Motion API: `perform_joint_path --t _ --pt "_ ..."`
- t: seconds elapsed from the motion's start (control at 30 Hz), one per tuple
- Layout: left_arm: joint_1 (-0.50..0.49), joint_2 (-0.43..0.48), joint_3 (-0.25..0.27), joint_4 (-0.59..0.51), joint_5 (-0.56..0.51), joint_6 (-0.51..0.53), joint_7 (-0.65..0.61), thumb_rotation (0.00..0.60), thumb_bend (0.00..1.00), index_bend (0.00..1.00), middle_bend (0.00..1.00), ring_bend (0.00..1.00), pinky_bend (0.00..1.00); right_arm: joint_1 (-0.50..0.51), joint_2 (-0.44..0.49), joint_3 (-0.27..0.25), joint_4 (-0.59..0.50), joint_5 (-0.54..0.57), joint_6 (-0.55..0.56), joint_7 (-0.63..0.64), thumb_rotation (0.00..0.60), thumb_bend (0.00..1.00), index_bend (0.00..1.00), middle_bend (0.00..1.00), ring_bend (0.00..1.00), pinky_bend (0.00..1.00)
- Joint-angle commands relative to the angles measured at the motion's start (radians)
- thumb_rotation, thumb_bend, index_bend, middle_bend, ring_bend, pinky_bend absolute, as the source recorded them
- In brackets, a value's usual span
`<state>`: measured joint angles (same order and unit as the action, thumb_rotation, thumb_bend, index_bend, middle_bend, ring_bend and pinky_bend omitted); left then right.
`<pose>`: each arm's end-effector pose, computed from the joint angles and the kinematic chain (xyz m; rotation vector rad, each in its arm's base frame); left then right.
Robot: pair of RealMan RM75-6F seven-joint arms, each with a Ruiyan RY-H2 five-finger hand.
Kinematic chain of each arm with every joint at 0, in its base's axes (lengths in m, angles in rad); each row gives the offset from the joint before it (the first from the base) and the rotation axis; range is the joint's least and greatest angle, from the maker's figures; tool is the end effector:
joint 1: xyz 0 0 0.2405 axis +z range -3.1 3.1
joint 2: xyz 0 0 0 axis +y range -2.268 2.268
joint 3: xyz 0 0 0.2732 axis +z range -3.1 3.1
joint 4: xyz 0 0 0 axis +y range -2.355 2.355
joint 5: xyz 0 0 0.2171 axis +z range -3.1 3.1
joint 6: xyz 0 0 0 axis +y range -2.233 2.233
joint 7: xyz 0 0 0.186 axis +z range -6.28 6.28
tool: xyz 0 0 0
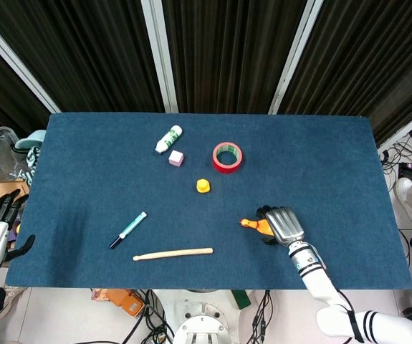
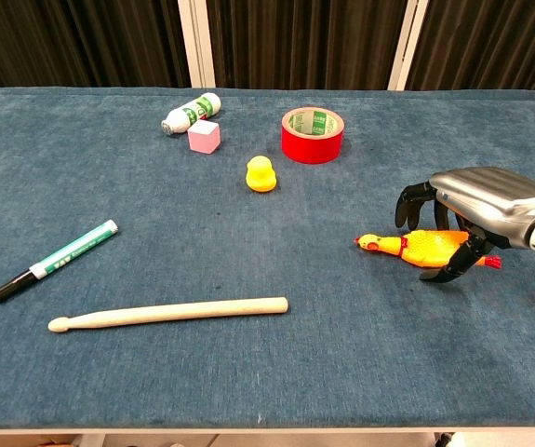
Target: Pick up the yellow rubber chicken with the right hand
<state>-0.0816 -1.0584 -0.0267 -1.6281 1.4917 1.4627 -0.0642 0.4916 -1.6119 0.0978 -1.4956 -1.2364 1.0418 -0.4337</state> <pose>-0.3363 0.2188 0.1722 -1.3876 -0.9562 -0.8875 -0.2116 -0.3185 -0.0635 1.8449 -0.9908 0.8110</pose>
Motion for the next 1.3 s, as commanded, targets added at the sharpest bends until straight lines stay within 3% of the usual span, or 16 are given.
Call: perform_joint_path --t 0.03,0.2,0.5,0.77,1.03,1.3 --pt "0.000 0.001 0.000 -0.001 -0.001 -0.001 -0.002 0.600 0.30 0.10 0.00 0.02 0.18 0.002 -0.009 0.000 0.009 -0.015 0.012 0.014 0.600 0.27 0.55 0.48 0.58 0.63" --pt "0.001 0.002 0.000 -0.003 -0.003 -0.002 -0.005 0.600 0.30 0.10 0.00 0.02 0.19 0.003 -0.020 -0.006 0.028 -0.035 0.020 0.036 0.600 0.32 0.61 0.53 0.63 0.70" --pt "0.001 0.004 -0.001 -0.005 -0.008 -0.005 -0.006 0.600 0.30 0.10 0.00 0.02 0.19 0.002 -0.036 -0.009 0.053 -0.050 0.035 0.063 0.600 0.34 0.62 0.53 0.65 0.74" --pt "0.001 0.007 0.000 -0.008 -0.011 -0.009 -0.006 0.600 0.30 0.10 0.00 0.02 0.21 -0.013 -0.062 -0.001 0.089 -0.104 0.107 0.123 0.600 0.46 0.71 0.60 0.75 0.93" --pt "0.001 0.009 -0.001 -0.011 -0.015 -0.010 -0.009 0.600 0.30 0.10 0.00 0.02 0.22 -0.031 -0.042 0.027 0.095 -0.113 0.149 0.212 0.600 0.51 0.75 0.63 0.78 0.98" --pt "0.001 0.008 -0.001 -0.012 -0.014 -0.013 -0.007 0.600 0.30 0.10 0.00 0.02 0.22 -0.057 -0.009 0.069 0.084 -0.143 0.234 0.332 0.600 0.53 0.86 0.72 0.87 1.00"
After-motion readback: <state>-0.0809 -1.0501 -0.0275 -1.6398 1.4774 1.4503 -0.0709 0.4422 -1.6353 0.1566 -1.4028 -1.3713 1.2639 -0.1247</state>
